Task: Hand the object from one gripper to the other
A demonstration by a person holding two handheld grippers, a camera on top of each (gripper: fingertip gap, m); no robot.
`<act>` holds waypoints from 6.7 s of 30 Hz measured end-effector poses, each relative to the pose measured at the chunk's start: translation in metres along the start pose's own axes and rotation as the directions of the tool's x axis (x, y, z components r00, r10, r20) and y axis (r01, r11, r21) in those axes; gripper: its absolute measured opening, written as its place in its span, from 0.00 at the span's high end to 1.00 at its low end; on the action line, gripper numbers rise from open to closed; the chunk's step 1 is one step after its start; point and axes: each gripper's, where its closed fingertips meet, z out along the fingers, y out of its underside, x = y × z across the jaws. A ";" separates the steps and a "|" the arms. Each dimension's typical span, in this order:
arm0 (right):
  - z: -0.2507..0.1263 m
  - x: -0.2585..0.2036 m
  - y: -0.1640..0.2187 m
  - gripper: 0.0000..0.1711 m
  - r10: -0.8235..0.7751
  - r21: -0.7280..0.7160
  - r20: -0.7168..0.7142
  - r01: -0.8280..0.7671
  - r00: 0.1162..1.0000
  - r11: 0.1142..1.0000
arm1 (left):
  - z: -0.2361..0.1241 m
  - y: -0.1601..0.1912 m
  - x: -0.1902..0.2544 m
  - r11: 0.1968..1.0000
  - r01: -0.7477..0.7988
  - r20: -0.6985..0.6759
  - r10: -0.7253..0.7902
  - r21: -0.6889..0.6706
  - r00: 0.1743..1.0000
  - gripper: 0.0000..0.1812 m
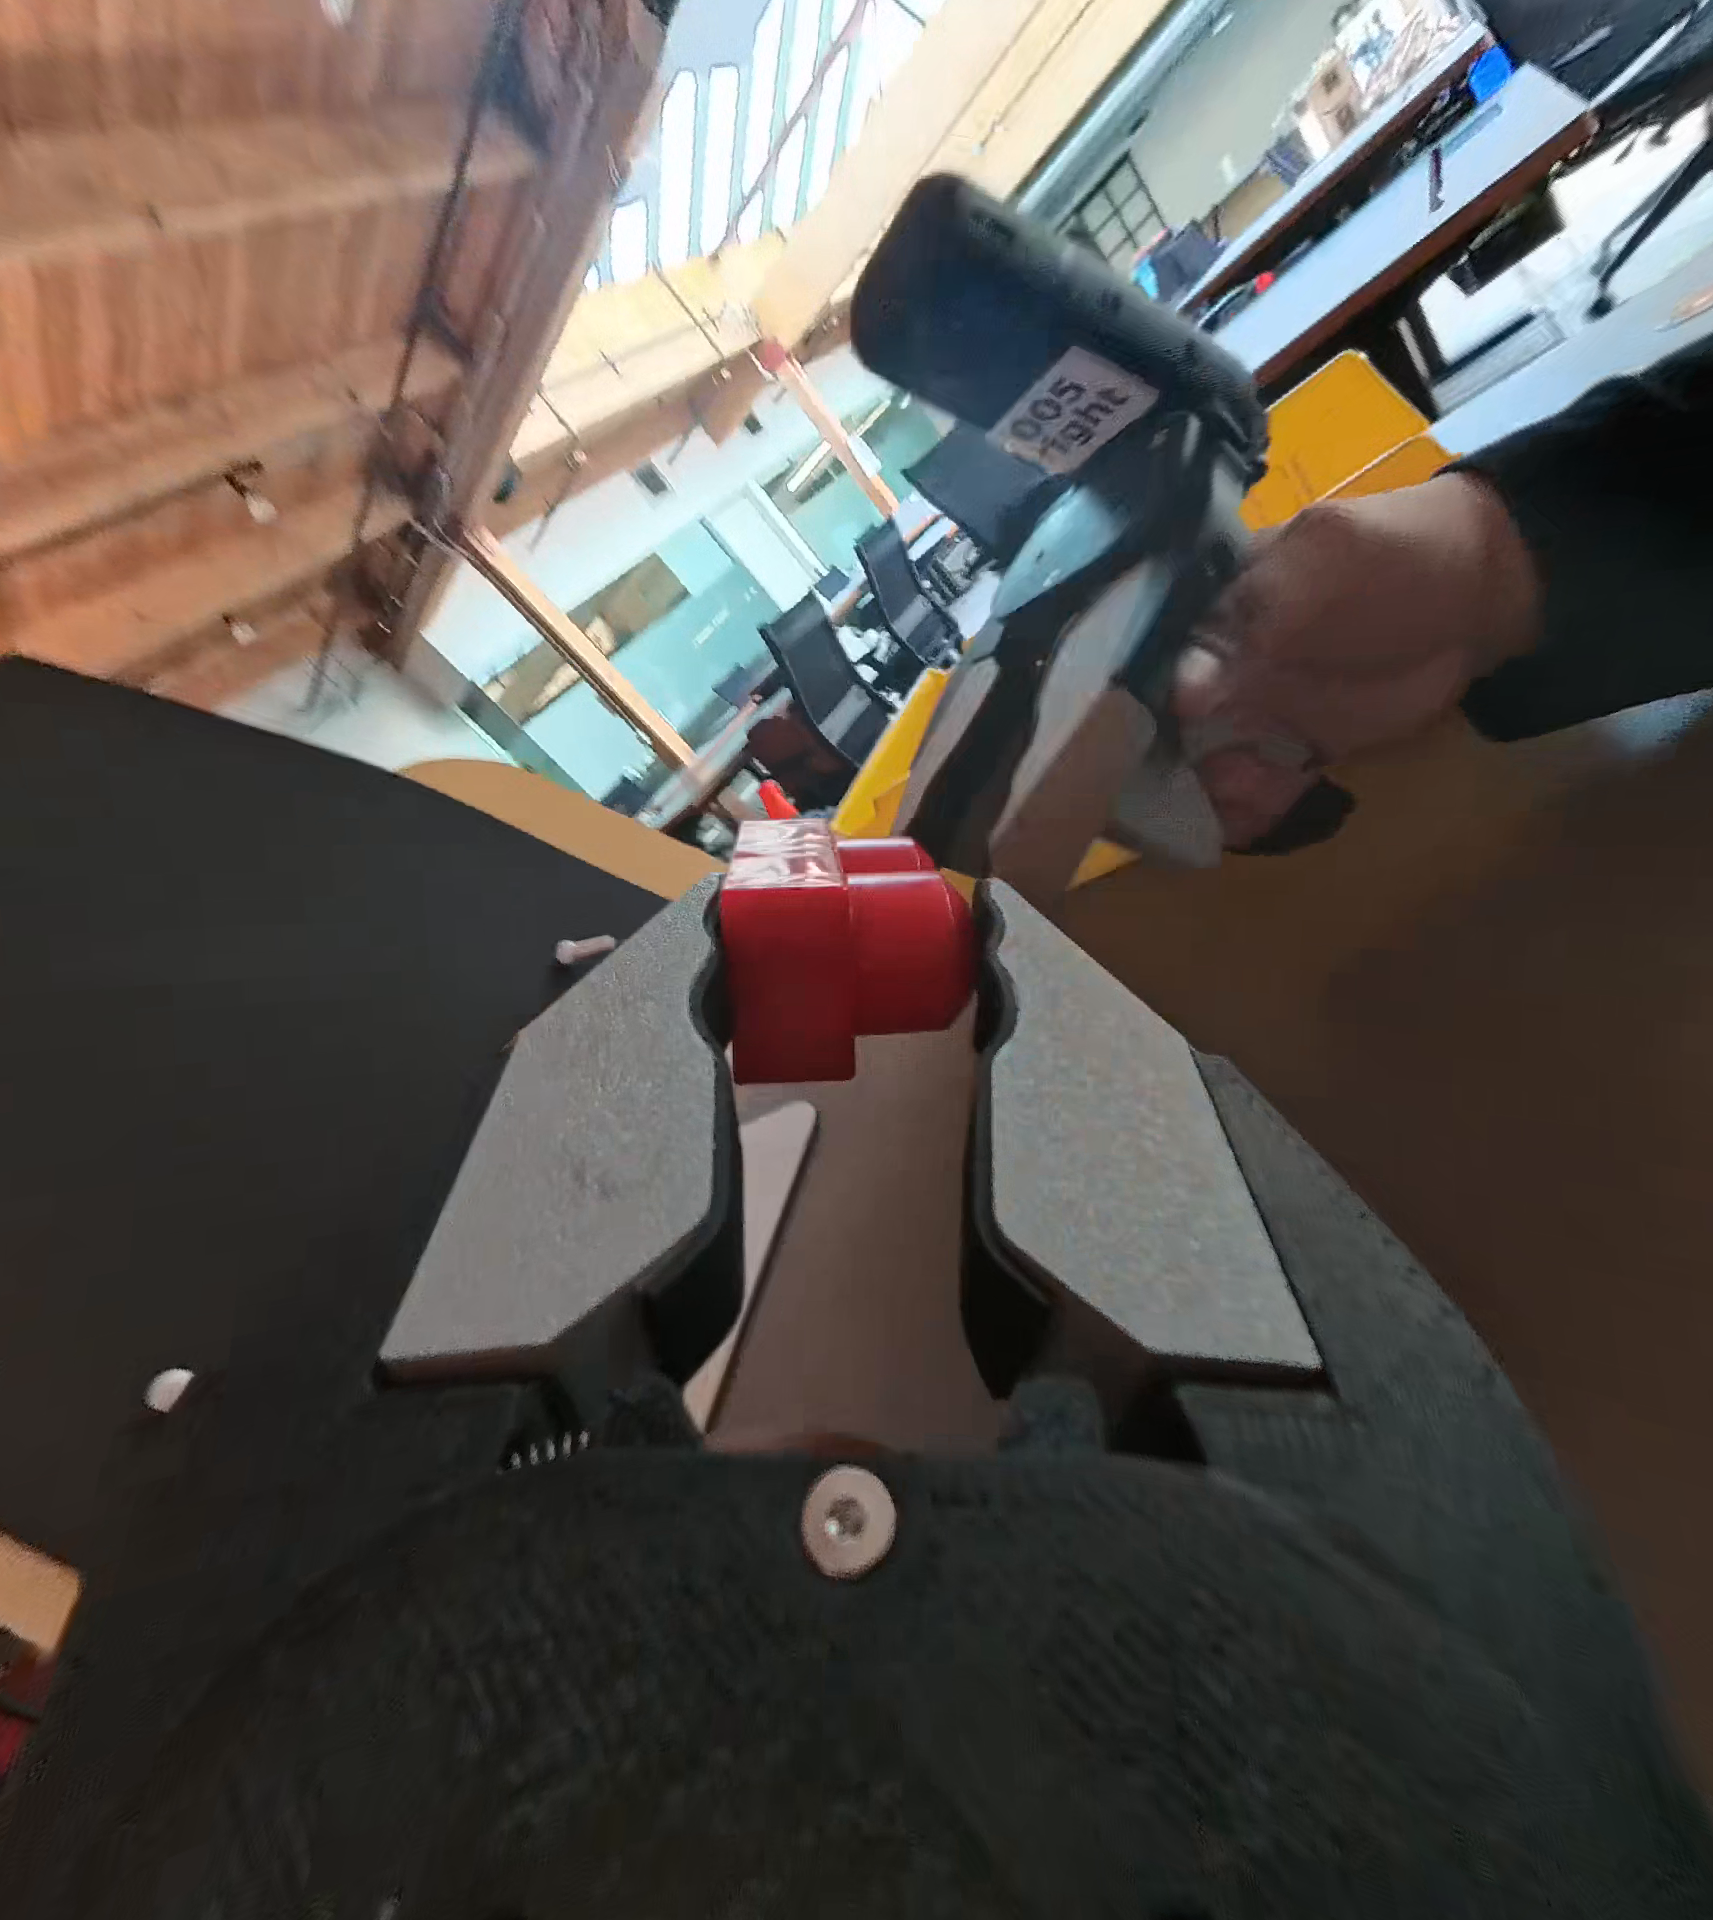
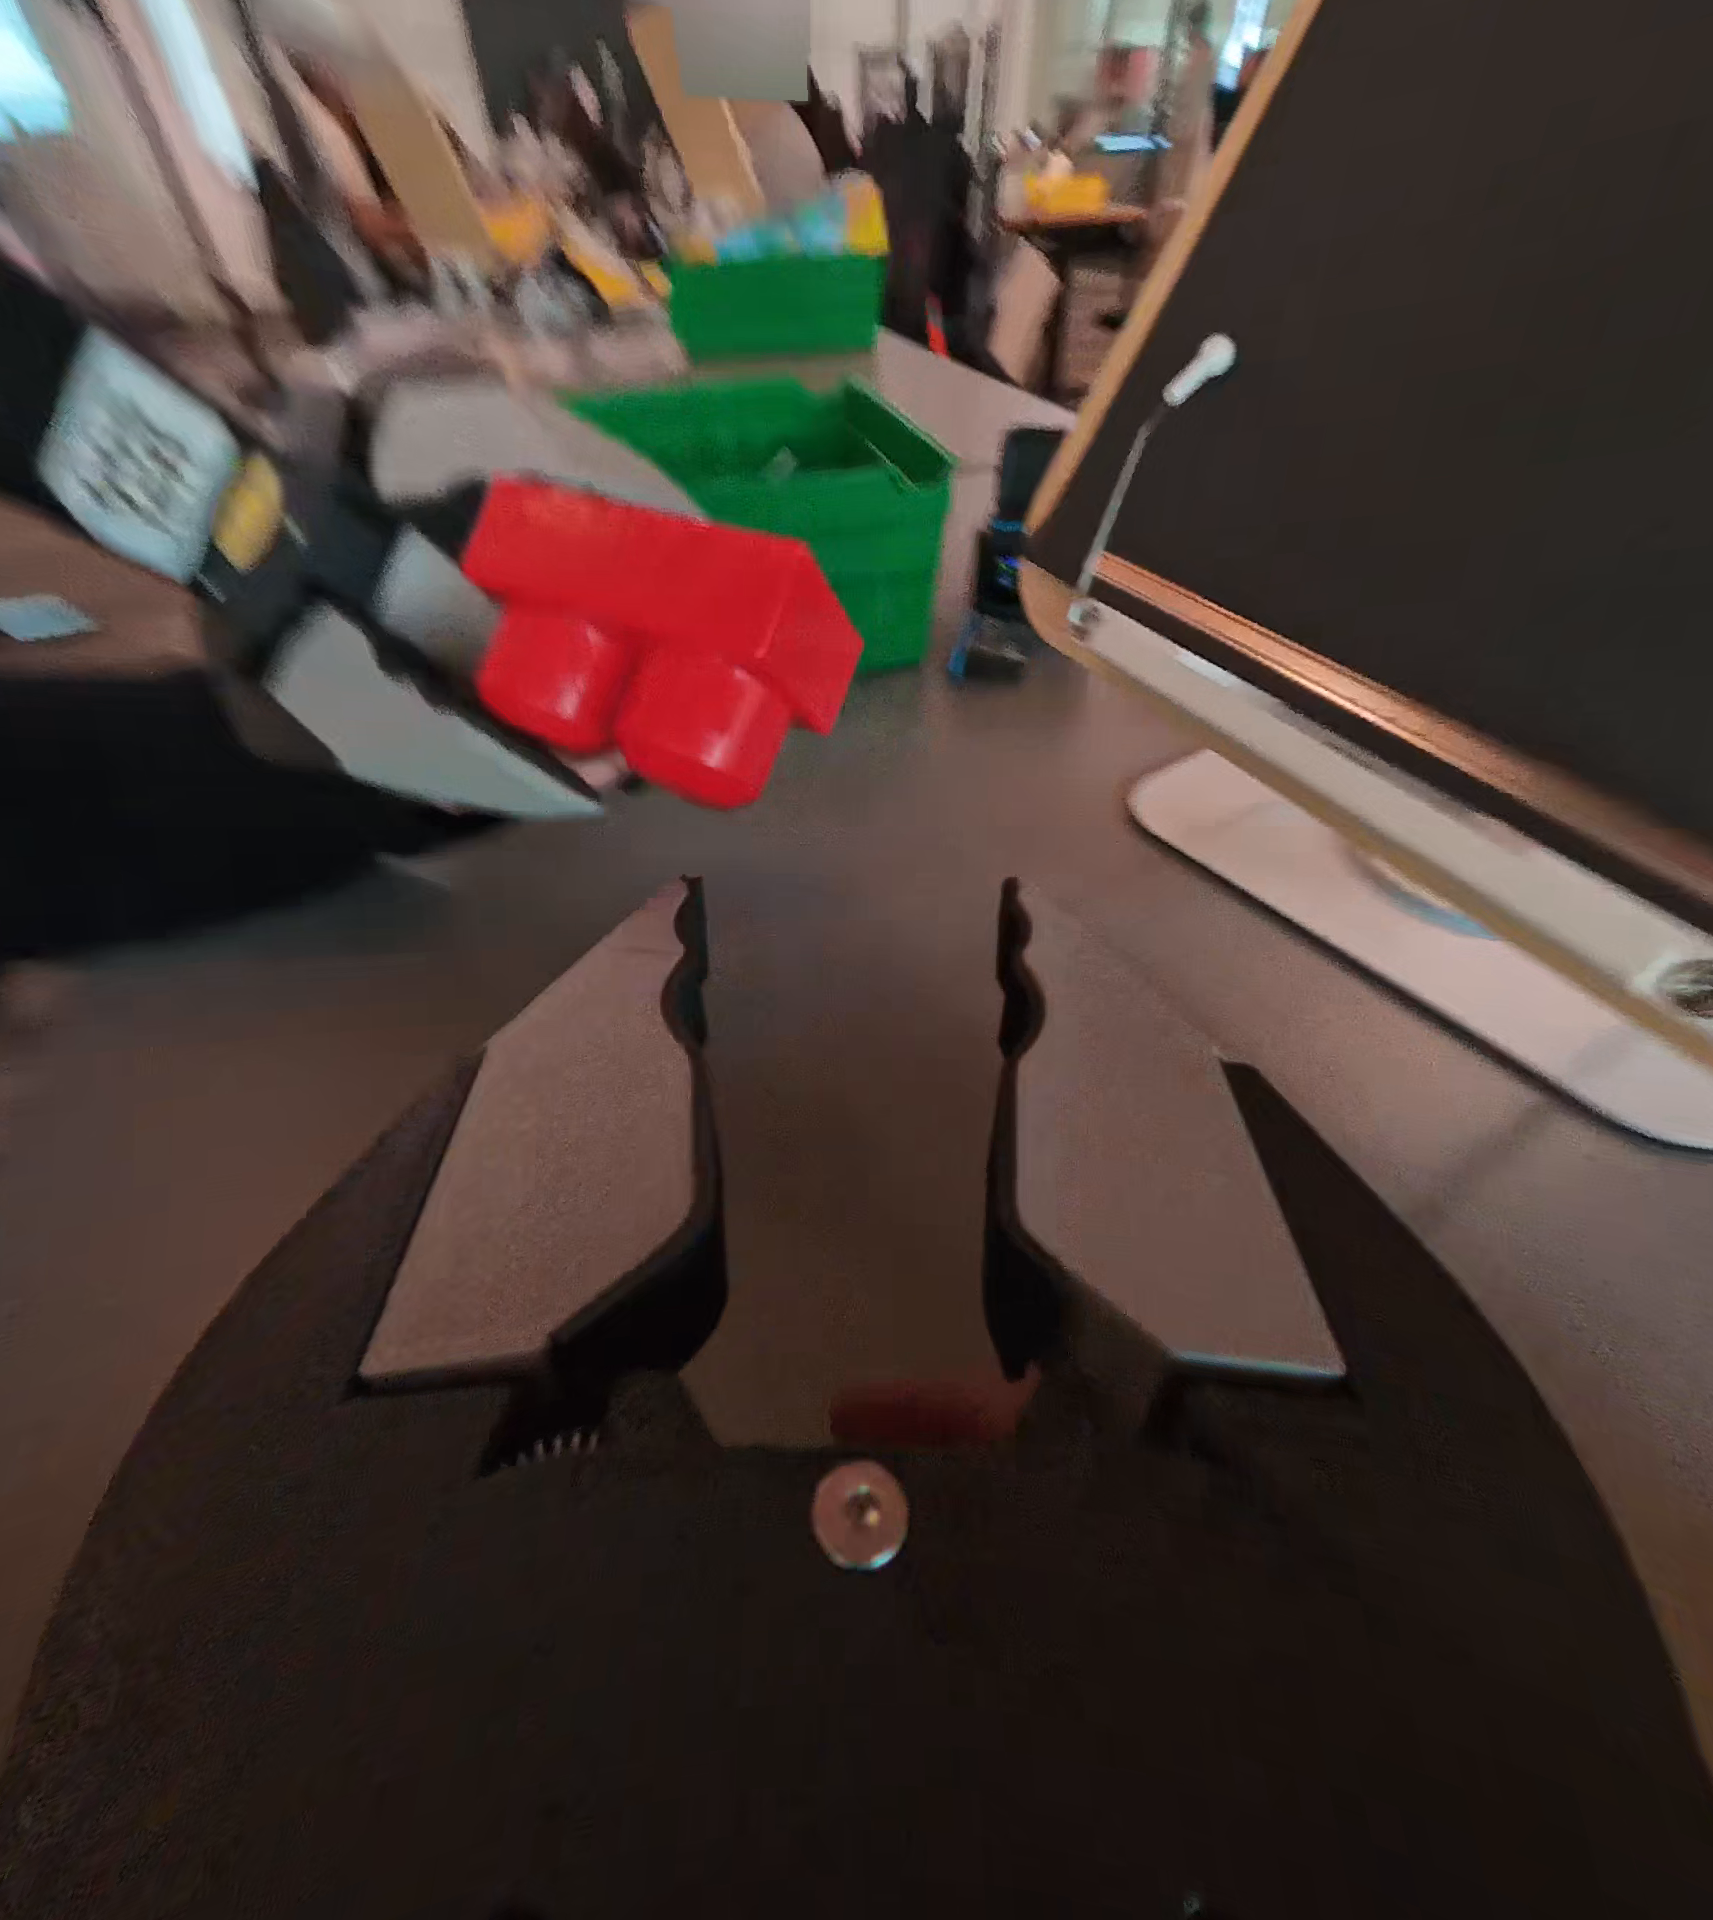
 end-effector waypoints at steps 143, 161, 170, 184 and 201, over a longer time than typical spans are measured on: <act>0.007 -0.012 -0.013 0.64 -0.117 0.066 -0.122 0.126 0.986 0.990 | 0.010 0.058 -0.003 0.774 -0.441 0.013 0.500 -0.455 0.866 0.78; -0.112 0.044 -0.098 0.81 -0.591 -0.460 -0.806 0.594 0.033 0.660 | 0.014 0.101 0.001 0.828 -0.107 0.080 0.180 -0.551 0.980 0.73; -0.254 0.060 -0.130 0.81 -0.302 -0.332 -0.943 0.485 -0.142 0.809 | 0.019 0.101 0.014 0.838 -0.047 0.058 0.093 -0.544 0.994 0.73; -0.268 0.138 -0.055 0.65 -0.155 -0.142 -0.984 0.132 0.090 0.981 | 0.018 0.107 0.020 0.827 -0.012 0.042 0.044 -0.563 0.998 0.74; -0.030 0.006 -0.035 0.75 -0.173 -0.047 -0.434 0.169 0.884 0.984 | 0.016 0.121 0.023 0.792 0.079 0.063 -0.050 -0.605 0.997 0.75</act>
